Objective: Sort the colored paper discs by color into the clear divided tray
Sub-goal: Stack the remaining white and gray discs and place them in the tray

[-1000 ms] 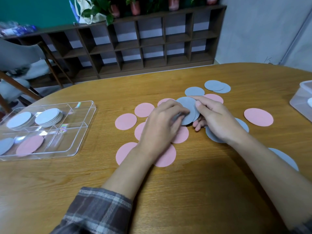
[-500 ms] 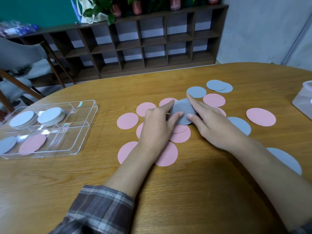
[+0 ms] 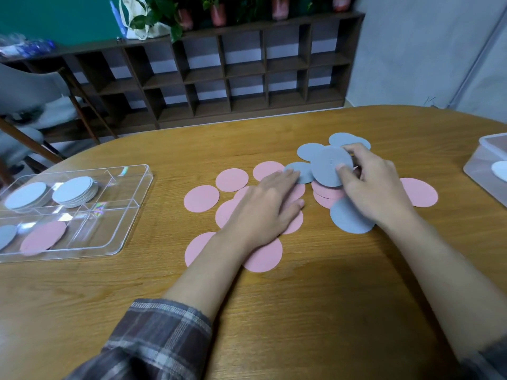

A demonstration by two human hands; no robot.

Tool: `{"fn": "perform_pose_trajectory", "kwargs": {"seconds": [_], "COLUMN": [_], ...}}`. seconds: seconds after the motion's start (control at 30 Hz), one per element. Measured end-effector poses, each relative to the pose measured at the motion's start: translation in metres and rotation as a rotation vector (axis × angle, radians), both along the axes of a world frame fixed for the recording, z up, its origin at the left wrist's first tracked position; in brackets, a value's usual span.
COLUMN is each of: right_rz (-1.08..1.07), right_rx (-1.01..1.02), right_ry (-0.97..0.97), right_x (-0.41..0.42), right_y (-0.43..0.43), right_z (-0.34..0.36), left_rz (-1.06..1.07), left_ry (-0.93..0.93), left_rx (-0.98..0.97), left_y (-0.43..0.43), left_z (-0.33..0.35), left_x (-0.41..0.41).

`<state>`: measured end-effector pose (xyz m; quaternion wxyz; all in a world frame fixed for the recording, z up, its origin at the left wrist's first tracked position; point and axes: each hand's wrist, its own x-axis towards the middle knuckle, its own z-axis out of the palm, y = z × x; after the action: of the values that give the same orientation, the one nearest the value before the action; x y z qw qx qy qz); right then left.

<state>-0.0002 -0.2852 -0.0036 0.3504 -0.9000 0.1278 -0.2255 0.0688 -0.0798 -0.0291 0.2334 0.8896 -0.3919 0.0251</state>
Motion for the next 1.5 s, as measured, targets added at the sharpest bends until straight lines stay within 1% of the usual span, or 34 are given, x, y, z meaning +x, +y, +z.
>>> {"fn": "perform_pose_trajectory", "kwargs": {"seconds": [0.07, 0.1, 0.3, 0.57, 0.7, 0.8, 0.9, 0.97, 1.03, 1.2, 1.23, 1.33, 1.4, 1.5], "right_rz": [-0.013, -0.014, 0.007, 0.051, 0.058, 0.059, 0.054, 0.053, 0.052, 0.048, 0.052, 0.101, 0.152, 0.238], "right_rx": [0.016, 0.019, 0.013, 0.004, -0.009, -0.019, -0.023, -0.023, -0.019, -0.002, 0.006, 0.053, 0.111, 0.217], "right_ry": [0.001, 0.003, 0.024, 0.008, 0.019, 0.019, 0.012, 0.007, -0.002, -0.027, -0.028, -0.021, -0.008, 0.005], "right_x": [0.000, 0.000, 0.001, 0.002, 0.003, 0.003, 0.003, 0.003, 0.003, 0.004, 0.004, 0.004, 0.003, 0.003], "right_y": [0.000, 0.000, 0.005, 0.012, 0.013, 0.014, 0.013, 0.014, 0.014, 0.013, 0.014, 0.014, 0.017, 0.022], "right_z": [-0.001, -0.002, -0.004, -0.007, -0.008, -0.008, -0.008, -0.008, -0.008, -0.007, -0.007, -0.007, -0.007, -0.007], "left_rz": [-0.012, -0.011, 0.103, 0.266, 0.323, 0.333, 0.296, 0.267, 0.227, 0.171, 0.166, 0.146, 0.153, 0.191], "left_ry": [-0.013, -0.023, -0.106, -0.131, -0.105, -0.110, -0.125, -0.142, -0.201, -0.406, -0.406, -0.272, -0.227, -0.170], "left_rx": [0.080, 0.086, 0.031, -0.013, -0.042, -0.020, 0.040, 0.039, 0.000, -0.202, -0.258, -0.460, -0.489, -0.475], "left_y": [-0.001, -0.001, 0.005, 0.000, -0.006, -0.007, -0.003, 0.001, 0.005, 0.006, 0.006, 0.004, 0.004, 0.003], "left_z": [-0.002, -0.002, 0.007, 0.006, 0.002, 0.008, 0.014, 0.016, 0.015, 0.011, 0.010, 0.015, 0.018, 0.018], "left_x": [0.002, 0.002, 0.002, 0.000, -0.003, -0.005, -0.006, -0.006, -0.003, 0.006, 0.006, 0.001, -0.002, -0.005]}}
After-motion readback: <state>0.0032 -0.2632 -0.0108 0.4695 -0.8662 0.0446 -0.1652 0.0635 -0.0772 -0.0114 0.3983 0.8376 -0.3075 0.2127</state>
